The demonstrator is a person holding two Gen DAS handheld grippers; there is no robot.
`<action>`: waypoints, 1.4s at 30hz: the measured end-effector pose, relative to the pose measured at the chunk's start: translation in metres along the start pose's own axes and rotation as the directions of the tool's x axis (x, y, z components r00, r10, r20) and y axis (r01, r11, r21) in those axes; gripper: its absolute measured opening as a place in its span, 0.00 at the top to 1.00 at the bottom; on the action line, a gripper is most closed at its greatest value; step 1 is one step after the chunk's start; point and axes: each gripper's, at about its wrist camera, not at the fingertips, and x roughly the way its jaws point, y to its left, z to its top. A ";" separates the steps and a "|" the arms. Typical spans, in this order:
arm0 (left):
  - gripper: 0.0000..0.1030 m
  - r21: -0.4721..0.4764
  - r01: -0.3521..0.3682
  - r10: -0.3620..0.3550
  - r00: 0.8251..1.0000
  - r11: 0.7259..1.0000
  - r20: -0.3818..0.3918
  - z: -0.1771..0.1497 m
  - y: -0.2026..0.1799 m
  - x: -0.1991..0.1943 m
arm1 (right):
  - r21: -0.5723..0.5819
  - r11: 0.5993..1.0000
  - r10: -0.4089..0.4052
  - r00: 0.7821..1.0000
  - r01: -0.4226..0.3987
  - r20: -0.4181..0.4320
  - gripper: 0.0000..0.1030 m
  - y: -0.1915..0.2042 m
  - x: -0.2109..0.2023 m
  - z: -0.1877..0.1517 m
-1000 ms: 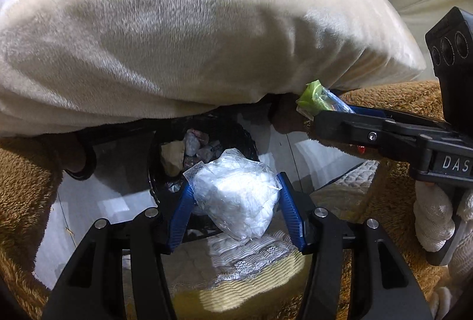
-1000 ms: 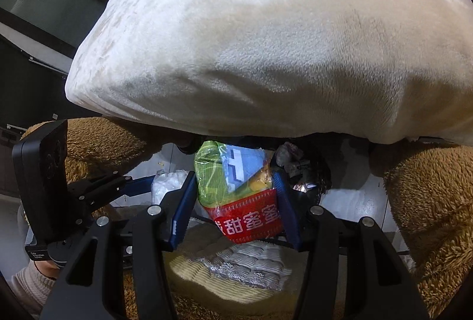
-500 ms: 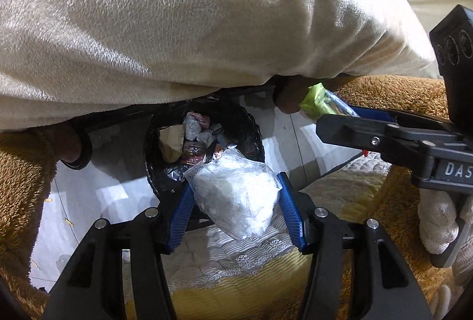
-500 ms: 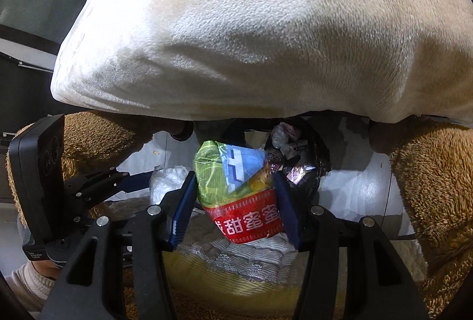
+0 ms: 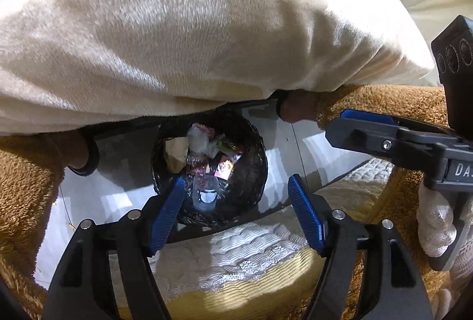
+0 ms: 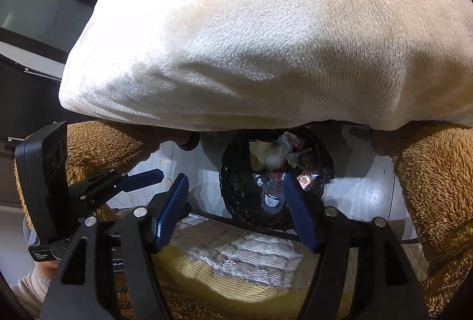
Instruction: Collect trash
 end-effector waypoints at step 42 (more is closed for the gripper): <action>0.31 0.150 -0.142 0.017 0.777 0.978 0.629 0.019 -0.038 -0.215 | -0.260 0.920 -0.051 0.747 0.294 0.663 0.28 0.065 -0.186 -0.008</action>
